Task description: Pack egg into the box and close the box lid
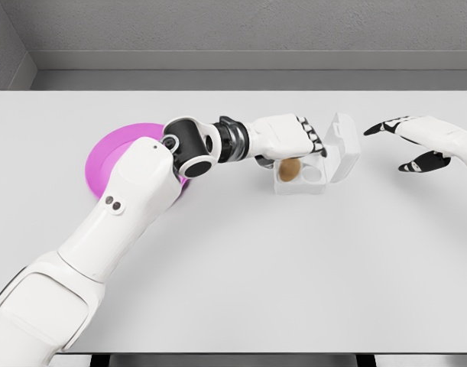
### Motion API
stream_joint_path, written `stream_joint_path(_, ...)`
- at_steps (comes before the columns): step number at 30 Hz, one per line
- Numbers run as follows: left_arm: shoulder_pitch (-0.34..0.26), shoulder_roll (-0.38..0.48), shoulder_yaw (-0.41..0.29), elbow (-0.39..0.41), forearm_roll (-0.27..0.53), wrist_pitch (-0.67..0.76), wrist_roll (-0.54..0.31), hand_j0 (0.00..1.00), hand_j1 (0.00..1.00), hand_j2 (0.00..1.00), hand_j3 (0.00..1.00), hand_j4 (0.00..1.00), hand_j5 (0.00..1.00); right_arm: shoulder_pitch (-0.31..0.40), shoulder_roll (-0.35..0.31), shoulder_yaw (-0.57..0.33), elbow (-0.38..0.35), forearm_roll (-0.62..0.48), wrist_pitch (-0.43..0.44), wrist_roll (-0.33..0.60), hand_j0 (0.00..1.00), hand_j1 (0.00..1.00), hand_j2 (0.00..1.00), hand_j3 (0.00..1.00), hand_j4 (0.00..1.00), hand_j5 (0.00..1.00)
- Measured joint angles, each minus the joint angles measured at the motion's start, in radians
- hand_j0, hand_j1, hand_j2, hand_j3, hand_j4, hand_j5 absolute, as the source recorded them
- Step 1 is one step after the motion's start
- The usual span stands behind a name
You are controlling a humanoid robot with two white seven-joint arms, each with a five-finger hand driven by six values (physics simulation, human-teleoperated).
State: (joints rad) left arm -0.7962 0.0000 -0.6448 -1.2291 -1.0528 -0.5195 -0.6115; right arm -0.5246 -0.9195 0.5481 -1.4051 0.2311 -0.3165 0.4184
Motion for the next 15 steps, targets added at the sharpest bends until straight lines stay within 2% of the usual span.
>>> stream_joint_path(10,0.017,0.001,0.017,-0.066,0.001,0.000,0.000,1.00,1.00,1.00,1.00,1.00,1.00,0.000,-0.007,0.000,-0.006,0.000,0.002,0.000,0.85,0.85,0.85,0.85,0.85,0.85)
stream_joint_path(15,0.031,0.027,0.041,-0.098,0.000,0.001,0.000,1.00,1.00,1.00,1.00,1.00,1.00,-0.002,-0.006,0.000,-0.006,0.000,0.004,0.000,0.84,0.84,0.84,0.84,0.84,0.84)
